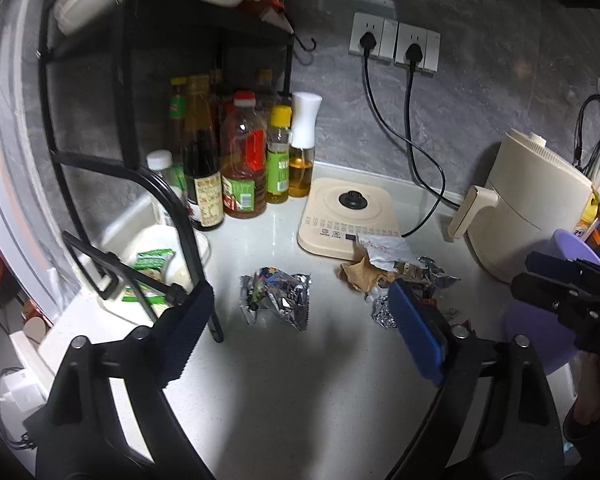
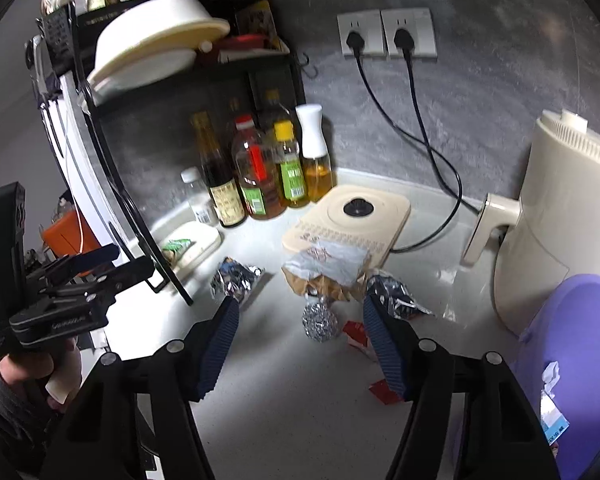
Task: Collect trash
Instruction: 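Move both tools back toward the remaining trash on the counter, then grasp silver foil snack bag with left tool while right tool grasps white tissue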
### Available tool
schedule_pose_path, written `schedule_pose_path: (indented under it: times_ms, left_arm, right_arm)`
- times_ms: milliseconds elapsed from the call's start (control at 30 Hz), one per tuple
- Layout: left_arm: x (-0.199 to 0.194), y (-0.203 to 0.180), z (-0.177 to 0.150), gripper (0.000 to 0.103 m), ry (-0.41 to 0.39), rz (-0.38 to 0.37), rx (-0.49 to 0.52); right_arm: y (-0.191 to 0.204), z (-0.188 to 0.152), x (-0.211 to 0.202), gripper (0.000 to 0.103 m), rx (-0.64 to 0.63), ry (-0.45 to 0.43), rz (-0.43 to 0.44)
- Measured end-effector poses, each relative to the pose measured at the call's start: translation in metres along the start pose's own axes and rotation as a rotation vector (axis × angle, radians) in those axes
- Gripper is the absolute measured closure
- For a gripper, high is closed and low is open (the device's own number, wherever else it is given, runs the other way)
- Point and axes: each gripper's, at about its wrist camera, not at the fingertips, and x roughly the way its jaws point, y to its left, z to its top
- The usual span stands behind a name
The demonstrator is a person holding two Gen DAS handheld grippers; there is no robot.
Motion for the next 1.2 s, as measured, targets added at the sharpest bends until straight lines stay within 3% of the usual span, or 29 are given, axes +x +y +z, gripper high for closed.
schedule_pose_path:
  times_ms: [233, 567, 1067, 1200]
  left_arm:
    - [0.049, -0.003, -0.009, 0.023, 0.066, 0.005, -0.004]
    - [0.115, -0.013, -0.014, 0.024, 0.137, 0.078, 0.046]
    - [0.177, -0.012, -0.016, 0.021, 0.236, 0.158, 0.116]
    - [0.187, -0.008, -0.016, 0.020, 0.256, 0.162, 0.106]
  right_arm:
    - [-0.011, 0.002, 0.023, 0.042, 0.009, 0.042, -0.019]
    - [-0.027, 0.018, 0.076, 0.042, -0.018, 0.108, -0.018]
    - [-0.044, 0.026, 0.155, 0.043, 0.043, 0.217, 0.053]
    - [-0.043, 0.028, 0.163, 0.047, 0.038, 0.224, 0.062]
